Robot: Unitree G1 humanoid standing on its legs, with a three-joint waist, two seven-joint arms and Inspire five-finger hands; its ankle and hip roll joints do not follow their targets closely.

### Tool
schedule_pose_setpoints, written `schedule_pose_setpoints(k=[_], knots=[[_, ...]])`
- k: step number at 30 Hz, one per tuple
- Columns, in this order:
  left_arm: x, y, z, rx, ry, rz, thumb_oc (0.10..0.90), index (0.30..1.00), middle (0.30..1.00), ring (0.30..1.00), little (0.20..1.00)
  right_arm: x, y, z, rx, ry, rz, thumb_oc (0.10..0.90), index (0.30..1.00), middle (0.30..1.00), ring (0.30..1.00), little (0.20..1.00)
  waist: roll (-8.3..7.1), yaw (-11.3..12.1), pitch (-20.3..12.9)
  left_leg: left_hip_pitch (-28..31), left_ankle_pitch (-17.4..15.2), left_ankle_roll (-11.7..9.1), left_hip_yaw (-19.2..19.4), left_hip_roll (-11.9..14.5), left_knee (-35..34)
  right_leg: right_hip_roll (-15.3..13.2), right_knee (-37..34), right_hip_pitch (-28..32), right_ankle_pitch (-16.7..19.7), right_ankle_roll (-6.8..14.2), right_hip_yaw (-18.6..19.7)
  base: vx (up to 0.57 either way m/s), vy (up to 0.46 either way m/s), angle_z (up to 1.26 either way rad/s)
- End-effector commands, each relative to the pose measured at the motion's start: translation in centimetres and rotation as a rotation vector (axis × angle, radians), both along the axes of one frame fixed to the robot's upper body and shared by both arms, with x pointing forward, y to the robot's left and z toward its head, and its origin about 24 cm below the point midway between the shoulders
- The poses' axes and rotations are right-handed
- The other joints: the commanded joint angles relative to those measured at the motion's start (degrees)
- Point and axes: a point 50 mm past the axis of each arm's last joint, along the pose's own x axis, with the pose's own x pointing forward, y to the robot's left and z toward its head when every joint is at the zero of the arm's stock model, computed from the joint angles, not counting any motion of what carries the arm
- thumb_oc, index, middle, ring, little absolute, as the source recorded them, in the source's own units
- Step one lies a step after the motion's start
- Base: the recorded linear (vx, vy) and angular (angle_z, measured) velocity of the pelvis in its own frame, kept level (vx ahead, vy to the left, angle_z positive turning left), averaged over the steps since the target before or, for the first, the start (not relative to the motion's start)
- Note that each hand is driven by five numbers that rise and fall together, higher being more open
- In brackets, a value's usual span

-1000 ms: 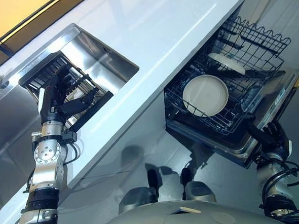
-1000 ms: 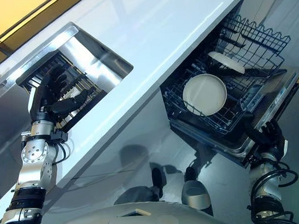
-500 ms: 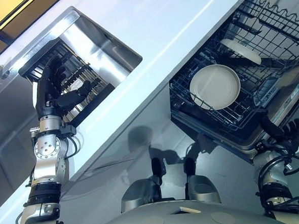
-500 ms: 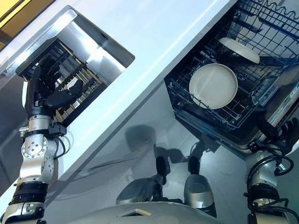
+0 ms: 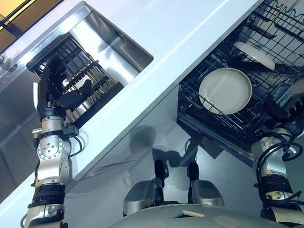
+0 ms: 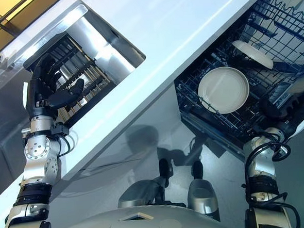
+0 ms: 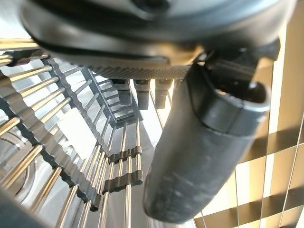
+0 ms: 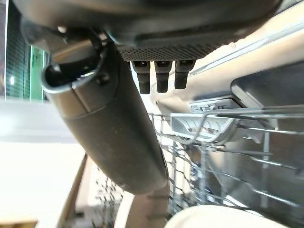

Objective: Pick up plates and place into dishwasher.

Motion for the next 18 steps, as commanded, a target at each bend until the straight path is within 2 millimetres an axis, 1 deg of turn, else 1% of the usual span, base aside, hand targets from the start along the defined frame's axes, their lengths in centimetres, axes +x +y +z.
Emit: schedule_pose_setpoints(k=[1,7,12,13,14,16,18], knots=[[-1.0,0.7,-1.0,0.021,0.007,0.031,0.8,0.9,0.9,0.9,0.9,1.2,-0.4,4.1,-0.214,-0.085,0.133,0.8,0.9,0.9,0.9,0.9,-1.93,0.66,-3.58,0.05,-6.91,0.5,1.48,-1.49,1.71,1.09,13.99,-7.36,-9.63,0.8,0.48,0.0,0.0,0.0],[-0.7,0.7,-0.7,0.026,0.005,0.033,0.8,0.9,0.9,0.9,0.9,1.4,-0.3,3.2,-0.123,-0.072,0.178,0.8,0.9,0.9,0.9,0.9,-2.15,0.72,-3.28,-0.14,-6.91,0.39,1.56,-1.39,1.84,1.06,14.22,-7.57,-9.67,0.86,0.25,0.0,0.0,0.0],[-0.7,0.6,-0.9,0.025,0.009,0.032,0.8,0.9,0.9,0.9,0.9,1.2,-0.3,1.4,0.046,-0.068,0.184,0.8,0.9,0.9,0.9,0.9,-2.24,0.96,-3.22,-0.1,-6.93,0.29,1.56,-1.3,1.8,1.04,14.07,-7.37,-9.64,0.93,0.05,0.0,0.0,0.0],[-0.7,0.6,-0.8,0.026,0.011,0.028,0.8,0.9,0.9,0.9,0.9,1.3,-0.2,0.9,0.107,-0.079,0.227,0.8,0.9,0.9,0.9,0.9,-2.25,1.05,-3.19,-0.06,-6.91,0.28,1.48,-1.31,1.81,1.0,14.0,-7.25,-9.59,0.94,-0.04,0.0,0.0,0.0],[-0.7,0.6,-0.9,0.027,0.014,0.025,0.8,0.9,0.9,0.9,0.9,1.6,0.2,0.4,0.185,-0.091,0.304,0.8,0.9,0.9,0.9,0.9,-2.24,1.13,-3.21,-0.01,-6.88,0.25,1.38,-1.32,1.81,0.95,13.98,-7.16,-9.54,0.93,-0.1,0.0,0.0,0.0],[-0.7,0.6,-1.0,0.03,0.018,0.021,0.8,0.9,0.9,0.9,0.9,1.6,0.8,-0.7,0.253,-0.067,0.363,0.8,0.9,0.9,0.9,0.9,-2.26,1.21,-3.17,0.02,-6.88,0.18,1.36,-1.32,1.89,0.88,14.06,-7.14,-9.55,0.93,-0.18,0.0,0.0,0.0],[-0.7,0.7,-0.8,0.036,0.02,0.018,0.8,0.9,0.9,0.9,0.9,1.7,1.6,-2.0,0.416,-0.079,0.476,0.8,0.9,0.9,0.9,0.9,-2.38,1.4,-3.02,0.02,-6.75,0.15,1.32,-1.22,1.84,0.77,14.13,-7.18,-9.46,0.94,-0.47,0.0,0.0,0.0]])
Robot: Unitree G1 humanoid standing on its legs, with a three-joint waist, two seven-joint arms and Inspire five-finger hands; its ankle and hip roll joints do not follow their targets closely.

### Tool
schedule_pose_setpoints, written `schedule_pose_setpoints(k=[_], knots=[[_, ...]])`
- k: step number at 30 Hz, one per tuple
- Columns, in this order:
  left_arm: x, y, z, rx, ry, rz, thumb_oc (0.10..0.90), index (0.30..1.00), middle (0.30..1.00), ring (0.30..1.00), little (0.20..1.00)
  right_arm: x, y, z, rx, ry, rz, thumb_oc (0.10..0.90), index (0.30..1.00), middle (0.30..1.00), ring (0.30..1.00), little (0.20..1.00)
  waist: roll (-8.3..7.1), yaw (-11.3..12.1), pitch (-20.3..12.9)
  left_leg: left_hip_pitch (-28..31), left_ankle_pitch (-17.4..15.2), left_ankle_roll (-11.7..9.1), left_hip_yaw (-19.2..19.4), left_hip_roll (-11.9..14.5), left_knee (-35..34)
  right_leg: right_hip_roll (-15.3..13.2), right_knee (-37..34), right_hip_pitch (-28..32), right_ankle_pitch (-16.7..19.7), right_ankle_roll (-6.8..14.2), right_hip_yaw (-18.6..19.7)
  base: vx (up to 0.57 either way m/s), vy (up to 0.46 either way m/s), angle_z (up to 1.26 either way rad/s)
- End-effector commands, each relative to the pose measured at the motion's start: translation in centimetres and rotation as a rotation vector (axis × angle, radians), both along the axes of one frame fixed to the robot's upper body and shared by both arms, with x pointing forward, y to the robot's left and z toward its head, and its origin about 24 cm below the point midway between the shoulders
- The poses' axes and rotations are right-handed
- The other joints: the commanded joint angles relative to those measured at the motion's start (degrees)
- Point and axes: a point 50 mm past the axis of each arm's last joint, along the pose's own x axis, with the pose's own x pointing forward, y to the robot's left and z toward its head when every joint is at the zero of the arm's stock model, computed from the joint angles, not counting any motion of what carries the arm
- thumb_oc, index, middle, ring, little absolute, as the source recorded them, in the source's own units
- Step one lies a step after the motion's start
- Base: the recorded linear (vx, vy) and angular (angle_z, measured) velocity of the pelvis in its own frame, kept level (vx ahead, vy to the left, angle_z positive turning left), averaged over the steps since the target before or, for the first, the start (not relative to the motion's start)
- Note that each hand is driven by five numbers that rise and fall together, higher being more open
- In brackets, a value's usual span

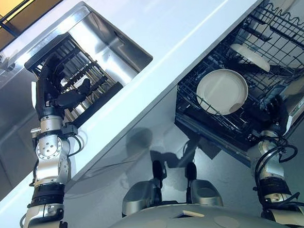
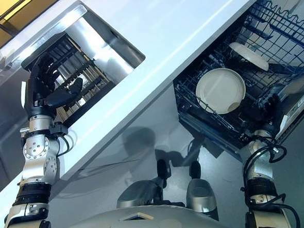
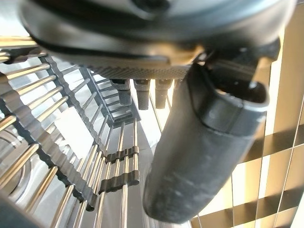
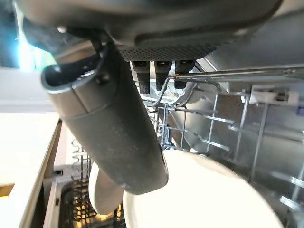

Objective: Pick up plates and place into dishwasher.

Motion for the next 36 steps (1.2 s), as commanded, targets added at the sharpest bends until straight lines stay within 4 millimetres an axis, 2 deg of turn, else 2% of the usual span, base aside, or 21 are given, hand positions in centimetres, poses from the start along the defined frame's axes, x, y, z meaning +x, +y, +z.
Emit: schedule_pose_setpoints(k=[1,6,8,13,17,20,22,24,27,28,29,31,33,35,36], knots=[[-0.7,0.5,-1.0,0.031,0.021,0.011,0.8,0.9,0.9,0.9,0.9,1.2,1.0,0.3,0.153,-0.108,0.212,0.8,0.9,0.9,0.9,0.9,-1.31,1.84,-3.04,-0.77,-6.78,0.12,1.45,-1.3,1.88,0.85,14.16,-8.13,-9.49,0.95,-0.39,0.0,0.0,0.0],[-0.6,0.8,-0.8,0.04,0.03,0.006,0.8,0.9,0.9,0.9,0.9,0.5,-0.3,-0.7,0.268,-0.118,0.085,0.8,0.9,0.9,0.9,0.9,-1.51,2.24,-2.88,-0.75,-6.77,0.1,1.4,-1.09,1.88,0.81,14.26,-8.0,-9.39,1.15,-0.71,0.0,-0.003,0.01],[-0.6,0.7,-0.8,0.038,0.032,0.007,0.8,0.9,0.9,0.9,0.9,0.3,-0.5,-0.7,0.264,-0.119,0.046,0.8,0.9,0.9,0.9,0.9,-1.5,2.26,-2.8,-0.78,-6.79,0.11,1.39,-1.08,1.93,0.75,14.27,-8.03,-9.37,1.19,-0.7,0.0,0.0,0.0],[-0.7,0.4,-1.3,0.028,0.037,0.01,0.8,0.9,0.9,0.9,0.9,0.8,0.1,-0.3,0.238,-0.14,0.062,0.8,0.9,0.9,0.9,0.9,-1.18,2.32,-2.15,-1.07,-6.79,0.19,1.21,-1.21,2.38,0.53,14.4,-8.31,-9.1,1.2,-0.47,0.0,0.0,0.0],[-0.8,0.2,-1.4,0.027,0.039,0.0,0.8,0.9,0.9,0.9,0.9,1.9,1.8,0.5,0.279,-0.234,0.252,0.8,0.9,0.9,0.9,0.9,-0.92,2.62,-1.43,-1.55,-6.8,0.33,0.95,-1.35,3.09,0.15,14.73,-8.67,-8.91,1.19,-0.61,0.0,0.0,0.0],[-0.8,0.1,-1.4,0.026,0.038,-0.009,0.8,0.9,0.9,0.9,0.9,3.0,3.4,1.4,0.405,-0.349,0.457,0.8,0.9,0.9,0.9,0.9,-0.91,3.14,-0.92,-2.28,-7.26,0.38,0.7,-1.57,4.79,-0.51,15.21,-9.02,-8.87,1.17,-0.99,0.04,0.039,-0.01],[-0.6,-0.2,-1.3,0.03,0.036,-0.025,0.8,0.9,0.9,0.9,0.9,4.3,4.8,2.8,0.519,-0.492,0.607,0.8,0.9,0.9,0.9,0.9,-0.87,4.04,-0.45,-3.17,-7.65,0.39,0.46,-1.63,6.41,-1.19,15.59,-9.19,-8.86,1.18,-1.62,0.06,0.047,-0.01],[-0.4,-0.3,-1.1,0.033,0.033,-0.032,0.8,0.9,0.9,0.9,0.9,5.0,5.5,3.8,0.556,-0.562,0.676,0.8,0.9,0.9,0.9,0.9,-0.83,4.57,-0.16,-3.56,-7.77,0.41,0.41,-1.67,6.98,-1.49,15.66,-9.25,-8.8,1.2,-2.01,0.04,0.042,0.0],[0.6,-0.8,0.0,0.029,-0.001,-0.045,0.8,0.9,0.9,0.9,0.9,7.9,8.6,7.5,0.582,-0.701,0.872,0.8,0.9,0.9,0.9,0.9,-0.74,6.01,1.03,-5.35,-7.85,0.44,0.28,-1.85,8.29,-2.03,15.81,-10.24,-8.52,1.15,-2.8,-0.04,0.059,0.03],[1.0,-0.9,0.6,0.03,-0.017,-0.05,0.8,0.9,0.9,0.9,0.9,8.9,10.2,9.3,0.573,-0.75,0.953,0.8,0.9,0.9,0.9,0.9,-0.77,6.63,1.63,-6.31,-7.88,0.57,0.16,-1.88,9.05,-2.15,15.97,-10.95,-8.28,1.07,-2.97,-0.08,0.039,0.01],[1.5,-1.1,1.2,0.031,-0.036,-0.055,0.8,0.9,0.9,0.9,0.9,9.8,12.7,11.6,0.557,-0.816,1.077,0.8,0.9,0.9,0.9,0.9,-0.94,7.39,2.3,-7.58,-8.05,0.75,-0.1,-2.0,10.06,-2.27,16.11,-11.9,-7.99,0.98,-3.12,-0.06,0.028,-0.02],[1.9,-1.2,1.8,0.035,-0.051,-0.06,0.8,0.9,0.9,0.9,0.9,10.1,15.0,14.1,0.537,-0.889,1.19,0.8,0.9,0.9,0.9,0.9,-1.27,8.1,2.93,-8.81,-8.3,0.98,-0.46,-2.25,11.29,-2.34,16.04,-12.53,-7.64,0.91,-3.26,-0.03,0.01,-0.02],[2.4,-1.2,2.3,0.046,-0.063,-0.07,0.8,0.9,0.9,0.9,0.9,9.9,18.5,17.7,0.518,-1.001,1.346,0.8,0.9,0.9,0.9,0.9,-1.87,9.38,3.48,-10.15,-9.03,1.34,-1.09,-2.75,13.09,-2.47,16.15,-13.02,-7.56,0.94,-3.49,-0.02,-0.005,-0.05],[2.7,-1.3,2.4,0.051,-0.071,-0.075,0.8,0.9,0.9,0.9,0.9,9.1,21.4,20.7,0.514,-1.099,1.479,0.8,0.9,0.9,0.9,0.9,-2.45,10.7,3.59,-11.25,-9.39,1.75,-1.55,-3.32,14.32,-2.7,16.17,-13.63,-7.05,1.08,-3.83,0.0,-0.011,-0.11],[2.7,-1.3,2.4,0.053,-0.072,-0.075,0.8,0.9,0.9,0.9,0.9,8.8,22.2,21.7,0.519,-1.128,1.508,0.8,0.9,0.9,0.9,0.9,-2.65,11.12,3.48,-11.71,-9.1,1.8,-1.58,-3.43,14.5,-2.82,15.9,-13.86,-6.48,1.14,-4.08,0.07,-0.01,-0.09]])
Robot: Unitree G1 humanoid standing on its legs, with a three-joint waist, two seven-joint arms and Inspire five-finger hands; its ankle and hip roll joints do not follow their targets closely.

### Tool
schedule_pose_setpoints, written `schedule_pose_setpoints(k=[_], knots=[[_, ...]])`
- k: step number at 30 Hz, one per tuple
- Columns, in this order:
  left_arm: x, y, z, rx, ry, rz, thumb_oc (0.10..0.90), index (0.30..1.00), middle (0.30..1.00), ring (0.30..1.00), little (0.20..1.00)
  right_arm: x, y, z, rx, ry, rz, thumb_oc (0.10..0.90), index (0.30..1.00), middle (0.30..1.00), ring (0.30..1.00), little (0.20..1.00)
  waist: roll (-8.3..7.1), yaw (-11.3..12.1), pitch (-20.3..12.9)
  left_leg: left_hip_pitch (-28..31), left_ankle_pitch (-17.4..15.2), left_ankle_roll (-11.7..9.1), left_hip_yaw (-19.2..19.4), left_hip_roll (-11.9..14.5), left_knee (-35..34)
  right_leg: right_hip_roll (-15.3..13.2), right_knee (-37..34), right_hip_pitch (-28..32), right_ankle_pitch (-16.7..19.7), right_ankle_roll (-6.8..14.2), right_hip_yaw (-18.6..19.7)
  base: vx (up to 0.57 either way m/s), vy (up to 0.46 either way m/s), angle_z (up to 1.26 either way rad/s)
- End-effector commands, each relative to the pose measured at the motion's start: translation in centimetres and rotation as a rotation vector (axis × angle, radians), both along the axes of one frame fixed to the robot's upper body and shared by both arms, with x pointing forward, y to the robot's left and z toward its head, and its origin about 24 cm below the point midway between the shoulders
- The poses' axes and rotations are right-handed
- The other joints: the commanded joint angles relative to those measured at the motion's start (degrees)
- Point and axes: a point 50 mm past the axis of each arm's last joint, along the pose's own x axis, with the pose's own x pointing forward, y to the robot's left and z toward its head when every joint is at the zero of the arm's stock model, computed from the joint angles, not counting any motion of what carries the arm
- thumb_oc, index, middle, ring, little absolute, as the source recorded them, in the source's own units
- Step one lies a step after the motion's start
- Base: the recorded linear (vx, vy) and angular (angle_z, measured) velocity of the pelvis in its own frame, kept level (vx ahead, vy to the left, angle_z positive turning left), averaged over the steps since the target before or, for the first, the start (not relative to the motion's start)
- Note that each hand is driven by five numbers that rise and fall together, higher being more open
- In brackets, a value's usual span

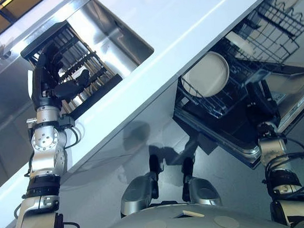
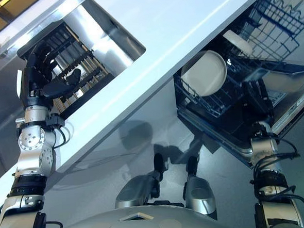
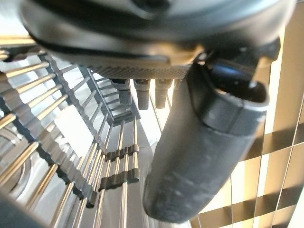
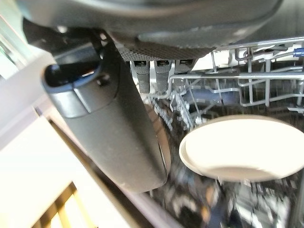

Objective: Pick up plates and place into dishwasher.

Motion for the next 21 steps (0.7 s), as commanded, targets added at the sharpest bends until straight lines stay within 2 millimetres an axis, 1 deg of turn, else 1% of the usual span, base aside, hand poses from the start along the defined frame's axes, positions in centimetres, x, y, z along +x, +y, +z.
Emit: schedule_pose_setpoints(k=[1,2,4,5,7,11,14,16,19,20,21], knots=[[0.4,-1.2,-1.0,0.031,0.019,-0.036,0.8,0.9,0.9,0.9,0.9,2.5,21.4,18.8,0.014,-0.949,0.946,0.8,0.9,0.9,0.9,0.9,-3.14,7.48,1.61,-4.07,-9.02,3.4,-0.78,-4.64,9.97,-3.77,16.13,-8.72,-8.08,2.69,-0.97,0.06,0.003,0.02],[0.3,-1.0,-1.2,0.031,0.018,-0.035,0.8,0.9,0.9,0.9,0.9,1.8,22.5,19.8,0.026,-1.003,0.988,0.8,0.9,0.9,0.9,0.9,-3.4,8.15,1.49,-4.49,-8.83,3.52,-0.7,-4.79,10.26,-4.09,16.02,-8.9,-7.56,2.84,-1.49,0.09,0.003,0.08],[0.1,-0.7,-1.3,0.034,0.016,-0.033,0.8,0.9,0.9,0.9,0.9,0.5,24.0,21.3,0.039,-1.075,1.025,0.8,0.9,0.9,0.9,0.9,-3.71,9.14,1.31,-4.37,-9.22,3.68,-0.8,-4.94,10.32,-4.33,16.26,-8.74,-7.76,3.14,-2.01,0.06,-0.007,0.0],[0.1,-0.7,-1.4,0.037,0.014,-0.033,0.8,0.9,0.9,0.9,0.9,-0.2,24.8,22.2,0.03,-1.119,1.025,0.8,0.9,0.9,0.9,0.9,-4.0,9.76,1.01,-4.5,-8.91,3.86,-0.91,-5.14,10.17,-4.51,16.12,-8.79,-7.28,3.26,-2.36,0.06,-0.021,-0.12],[-0.1,-0.5,-1.4,0.04,0.011,-0.036,0.8,0.9,0.9,0.9,0.9,-0.6,25.0,22.9,0.009,-1.149,0.998,0.8,0.9,0.9,0.9,0.9,-4.17,10.25,0.68,-3.92,-9.28,3.96,-1.05,-5.22,9.87,-4.64,16.11,-8.37,-7.51,3.48,-2.66,0.07,-0.018,-0.18],[-0.4,-0.2,-1.3,0.039,0.002,-0.044,0.8,0.9,0.9,0.9,0.9,-0.7,24.5,23.5,-0.062,-1.157,0.885,0.8,0.9,0.9,0.9,0.9,-4.4,10.47,-0.41,-3.3,-9.09,4.11,-1.02,-5.48,9.07,-4.76,15.22,-7.85,-6.9,3.72,-2.9,0.04,0.0,-0.15],[-0.6,-0.3,-1.2,0.043,0.006,-0.06,0.8,0.9,0.9,0.9,0.9,0.2,23.2,22.8,-0.134,-1.106,0.733,0.8,0.9,0.9,0.9,0.9,-4.46,10.27,-1.43,-1.84,-9.38,4.22,-0.84,-5.48,8.03,-4.72,14.38,-6.76,-6.78,3.95,-2.95,0.05,-0.017,-0.07],[-0.7,-0.4,-1.3,0.047,0.016,-0.07,0.8,0.9,0.9,0.9,0.9,1.0,21.5,22.2,-0.236,-1.055,0.561,0.8,0.9,0.9,0.9,0.9,-4.41,9.88,-2.34,-0.95,-9.61,4.28,-0.62,-5.4,7.52,-4.65,14.04,-6.16,-6.85,3.99,-2.81,0.05,-0.024,0.02],[-0.8,-0.7,-1.7,0.037,0.029,-0.07,0.8,0.9,0.9,0.9,0.9,2.1,18.8,21.0,-0.472,-0.951,0.285,0.8,0.9,0.9,0.9,0.9,-4.35,8.77,-3.58,0.27,-10.13,4.21,0.2,-5.13,7.06,-4.46,13.4,-5.38,-6.85,3.97,-2.43,0.02,-0.013,0.04],[-0.9,-0.7,-1.8,0.035,0.031,-0.068,0.8,0.9,0.9,0.9,0.9,2.1,18.3,20.8,-0.516,-0.936,0.245,0.8,0.9,0.9,0.9,0.9,-4.34,8.53,-3.79,0.47,-10.17,4.19,0.39,-5.09,6.93,-4.39,13.29,-5.29,-6.83,3.95,-2.36,0.01,-0.013,0.04],[-1.1,-0.7,-2.1,0.03,0.035,-0.064,0.8,0.9,0.9,0.9,0.9,2.2,17.1,20.1,-0.627,-0.882,0.126,0.8,0.9,0.9,0.9,0.9,-4.26,7.92,-4.17,1.35,-10.66,4.15,0.85,-4.89,6.56,-4.21,13.28,-4.85,-7.23,4.01,-2.06,-0.01,-0.013,0.04]])
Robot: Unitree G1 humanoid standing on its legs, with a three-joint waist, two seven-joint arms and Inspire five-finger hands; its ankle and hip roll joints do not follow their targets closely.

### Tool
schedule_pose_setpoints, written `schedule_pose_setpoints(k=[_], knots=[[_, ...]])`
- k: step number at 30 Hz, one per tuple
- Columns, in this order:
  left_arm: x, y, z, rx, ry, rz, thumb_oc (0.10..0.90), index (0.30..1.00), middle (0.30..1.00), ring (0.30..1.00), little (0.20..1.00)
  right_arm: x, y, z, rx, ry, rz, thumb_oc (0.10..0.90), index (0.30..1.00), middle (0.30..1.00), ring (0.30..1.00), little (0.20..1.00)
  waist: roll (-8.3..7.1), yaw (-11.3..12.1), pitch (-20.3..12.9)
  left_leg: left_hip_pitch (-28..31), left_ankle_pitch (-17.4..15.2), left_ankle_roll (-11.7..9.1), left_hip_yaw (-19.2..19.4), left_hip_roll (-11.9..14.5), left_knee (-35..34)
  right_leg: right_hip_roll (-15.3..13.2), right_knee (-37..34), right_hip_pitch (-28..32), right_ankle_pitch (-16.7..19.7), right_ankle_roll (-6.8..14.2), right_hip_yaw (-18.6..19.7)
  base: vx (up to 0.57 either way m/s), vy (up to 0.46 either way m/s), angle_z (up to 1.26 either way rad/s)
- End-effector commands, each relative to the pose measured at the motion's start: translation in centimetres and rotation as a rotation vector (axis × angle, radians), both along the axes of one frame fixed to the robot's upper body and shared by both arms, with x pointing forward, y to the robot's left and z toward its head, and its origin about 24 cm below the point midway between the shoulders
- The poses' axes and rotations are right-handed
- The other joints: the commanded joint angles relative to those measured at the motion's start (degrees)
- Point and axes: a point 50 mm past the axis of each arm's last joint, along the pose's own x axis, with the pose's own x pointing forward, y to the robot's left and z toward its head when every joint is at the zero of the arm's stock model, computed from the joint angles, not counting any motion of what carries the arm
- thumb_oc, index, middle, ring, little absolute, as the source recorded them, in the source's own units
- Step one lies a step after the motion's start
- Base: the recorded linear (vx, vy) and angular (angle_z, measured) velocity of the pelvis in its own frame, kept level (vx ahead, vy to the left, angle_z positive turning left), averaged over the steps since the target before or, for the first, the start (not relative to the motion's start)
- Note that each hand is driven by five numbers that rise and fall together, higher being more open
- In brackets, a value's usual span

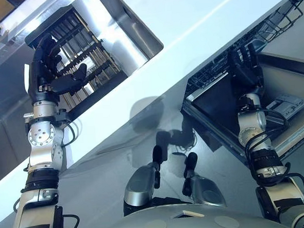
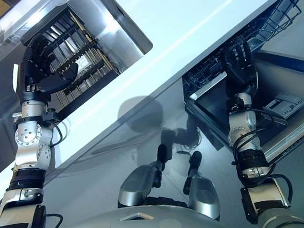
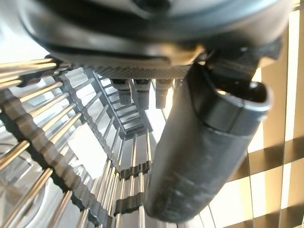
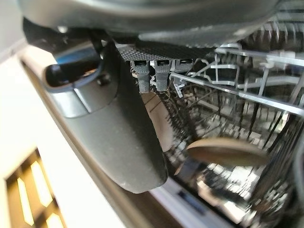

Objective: Pick up plates and place into dishwasher.

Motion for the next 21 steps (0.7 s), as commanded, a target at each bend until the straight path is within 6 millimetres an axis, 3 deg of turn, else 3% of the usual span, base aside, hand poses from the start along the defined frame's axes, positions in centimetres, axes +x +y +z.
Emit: schedule_pose_setpoints(k=[1,4,7,10,14,21], knots=[[-1.7,-0.6,-2.2,0.055,0.04,-0.017,0.8,0.9,0.9,0.9,0.9,-0.3,11.7,15.6,-0.391,-0.77,0.252,0.8,0.9,0.9,0.9,0.9,-5.29,1.58,-6.58,-1.36,-10.19,4.88,1.31,-5.06,6.89,-4.23,12.78,-6.62,-6.83,4.94,0.6,-0.02,-0.015,0.08],[-2.5,-0.7,-2.9,0.041,0.045,0.011,0.8,0.9,0.9,0.9,0.9,-0.4,7.3,13.5,-0.646,-0.633,-0.082,0.8,0.9,0.9,0.9,0.9,-5.12,-0.27,-7.53,0.35,-10.43,4.75,2.51,-4.63,5.52,-3.78,12.06,-6.01,-6.85,5.13,1.38,-0.02,-0.009,0.08],[-3.2,-0.5,-3.4,0.02,0.053,0.041,0.8,0.9,0.9,0.9,0.9,-1.7,2.8,11.3,-0.813,-0.483,-0.293,0.8,0.9,0.9,0.9,0.9,-5.22,-2.19,-8.96,1.91,-10.56,4.61,3.24,-4.2,4.18,-2.98,10.92,-5.03,-6.95,5.32,2.71,-0.02,-0.047,-0.02],[-3.4,-0.2,-3.7,0.009,0.064,0.062,0.8,0.9,0.9,0.9,0.9,-2.9,-0.1,10.1,-0.811,-0.393,-0.329,0.8,0.9,0.9,0.9,0.9,-5.53,-4.2,-9.89,3.16,-10.54,4.44,3.05,-3.94,3.14,-1.73,10.25,-3.97,-7.46,5.12,4.78,0.0,-0.06,-0.02],[-3.1,-0.2,-3.8,0.008,0.071,0.066,0.8,0.9,0.9,0.9,0.9,-4.2,-2.5,8.4,-0.832,-0.291,-0.335,0.8,0.9,0.9,0.9,0.9,-5.78,-6.47,-11.02,4.67,-10.2,4.07,2.66,-3.63,1.65,-0.45,9.45,-2.7,-7.97,4.81,6.86,-0.01,-0.049,-0.01],[-3.3,0.3,-4.0,0.003,0.077,0.083,0.8,0.9,0.9,0.9,0.9,-4.9,-4.0,7.5,-0.847,-0.228,-0.334,0.8,0.9,0.9,0.9,0.9,-6.32,-7.52,-11.81,5.63,-10.33,3.43,3.49,-3.33,1.18,-0.11,7.42,-1.56,-7.38,5.05,6.97,-0.01,-0.023,-0.02]])
